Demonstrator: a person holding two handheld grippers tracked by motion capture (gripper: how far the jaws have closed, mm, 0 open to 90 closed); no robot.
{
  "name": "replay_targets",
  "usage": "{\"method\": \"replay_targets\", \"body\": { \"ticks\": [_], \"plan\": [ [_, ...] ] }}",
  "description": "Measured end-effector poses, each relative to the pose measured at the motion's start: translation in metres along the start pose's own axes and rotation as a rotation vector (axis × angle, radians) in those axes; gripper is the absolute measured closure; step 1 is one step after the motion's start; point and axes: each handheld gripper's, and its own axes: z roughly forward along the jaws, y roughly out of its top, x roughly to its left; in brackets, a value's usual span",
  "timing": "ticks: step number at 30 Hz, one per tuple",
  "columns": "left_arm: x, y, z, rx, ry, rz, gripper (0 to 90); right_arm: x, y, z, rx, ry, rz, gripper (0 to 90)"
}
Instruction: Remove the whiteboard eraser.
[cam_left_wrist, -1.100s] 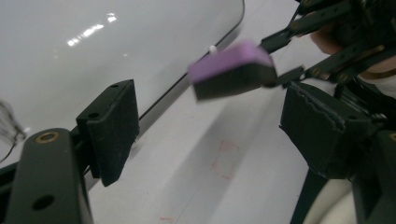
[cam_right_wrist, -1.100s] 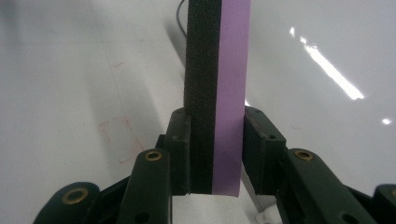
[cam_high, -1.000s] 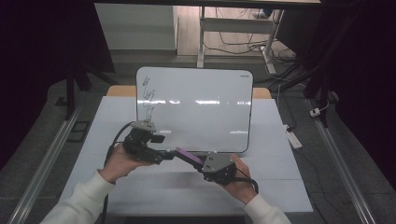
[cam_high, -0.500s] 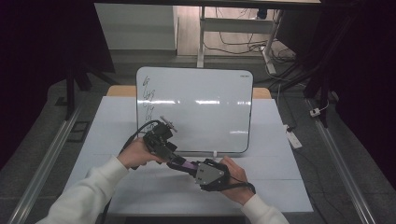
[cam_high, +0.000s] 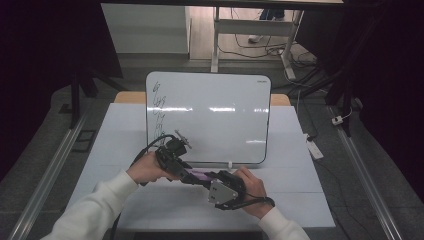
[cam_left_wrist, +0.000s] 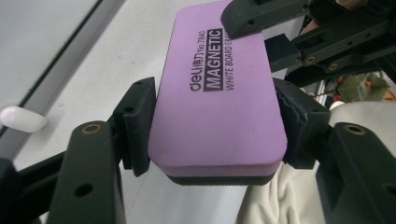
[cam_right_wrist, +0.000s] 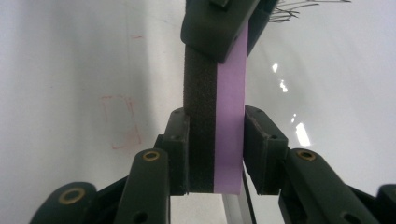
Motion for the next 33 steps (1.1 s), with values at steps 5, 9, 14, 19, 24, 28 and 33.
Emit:
{"method": "replay_targets", "body": {
  "ticks": [5,9,14,19,24,28,33],
  "plan": [
    [-0.002,-0.007,-0.002,-0.063,0.071,0.005,38.6,-0.003,-0.003,0.001,-0.028,0.001,0.163,49.4],
    [-0.006,-0.015,-0.005,-0.14,0.159,0.025,38.8,-0.012,-0.009,-0.004,-0.072,0.015,0.335,41.0],
    [-0.012,-0.028,-0.007,-0.247,0.246,0.047,38.8,-0.022,-0.021,-0.012,-0.125,0.034,0.507,38.4],
    [-0.021,-0.041,-0.004,-0.34,0.351,0.077,38.8,-0.032,-0.038,-0.021,-0.176,0.025,0.783,37.0],
    [-0.029,-0.05,0.005,-0.418,0.396,0.104,38.8,-0.035,-0.045,-0.023,-0.201,0.06,0.96,36.1],
    [-0.034,-0.055,0.01,-0.478,0.439,0.126,38.8,-0.034,-0.047,-0.019,-0.212,0.111,1.112,34.3],
    [-0.041,-0.057,0.015,-0.547,0.475,0.168,38.8,-0.033,-0.047,-0.012,-0.236,0.164,1.239,31.6]
  ]
}}
